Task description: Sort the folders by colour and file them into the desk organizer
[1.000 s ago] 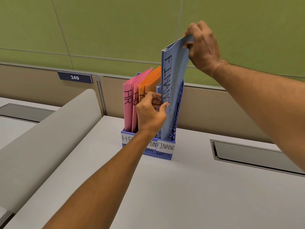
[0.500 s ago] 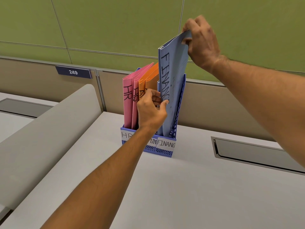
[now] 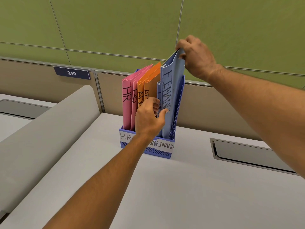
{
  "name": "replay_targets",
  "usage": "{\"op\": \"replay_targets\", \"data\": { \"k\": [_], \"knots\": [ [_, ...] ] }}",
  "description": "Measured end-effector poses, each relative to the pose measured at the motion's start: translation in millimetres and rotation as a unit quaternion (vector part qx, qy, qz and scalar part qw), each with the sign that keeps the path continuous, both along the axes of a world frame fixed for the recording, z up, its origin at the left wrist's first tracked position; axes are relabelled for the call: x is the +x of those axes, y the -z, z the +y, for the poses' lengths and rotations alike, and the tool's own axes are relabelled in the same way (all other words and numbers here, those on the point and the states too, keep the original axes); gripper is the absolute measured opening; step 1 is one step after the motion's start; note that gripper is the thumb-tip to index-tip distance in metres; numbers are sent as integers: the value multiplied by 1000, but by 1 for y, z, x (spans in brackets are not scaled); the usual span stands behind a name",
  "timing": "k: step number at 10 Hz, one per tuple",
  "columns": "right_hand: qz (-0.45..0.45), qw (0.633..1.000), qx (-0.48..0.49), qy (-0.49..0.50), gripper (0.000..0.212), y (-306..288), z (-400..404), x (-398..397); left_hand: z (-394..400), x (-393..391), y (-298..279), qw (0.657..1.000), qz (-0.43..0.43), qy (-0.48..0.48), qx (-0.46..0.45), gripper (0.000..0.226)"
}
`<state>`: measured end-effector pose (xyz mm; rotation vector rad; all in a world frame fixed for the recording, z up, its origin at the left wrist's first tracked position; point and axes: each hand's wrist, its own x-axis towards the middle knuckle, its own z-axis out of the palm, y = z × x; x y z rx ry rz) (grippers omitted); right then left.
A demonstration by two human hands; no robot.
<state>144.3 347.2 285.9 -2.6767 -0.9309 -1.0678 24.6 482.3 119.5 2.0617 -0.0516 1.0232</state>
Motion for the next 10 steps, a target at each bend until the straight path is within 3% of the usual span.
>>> {"op": "replay_targets", "data": {
  "k": [2,3,4,6,10],
  "knots": [
    [84,992,-87,46,49,25,-7,2,10,-1,-5,993,10,-33,115,58],
    [157,980,-102,69,85,41,-11,0,14,-5,-5,978,19,-38,202,75],
    [177,975,-112,78,99,50,-12,-2,16,-6,-4,968,32,-49,245,85],
    [184,963,-168,103,98,71,-17,-11,18,-6,-4,952,63,-63,292,100],
    [154,977,-95,115,99,96,-27,-50,17,-16,-14,943,102,-67,310,107]
  ]
}}
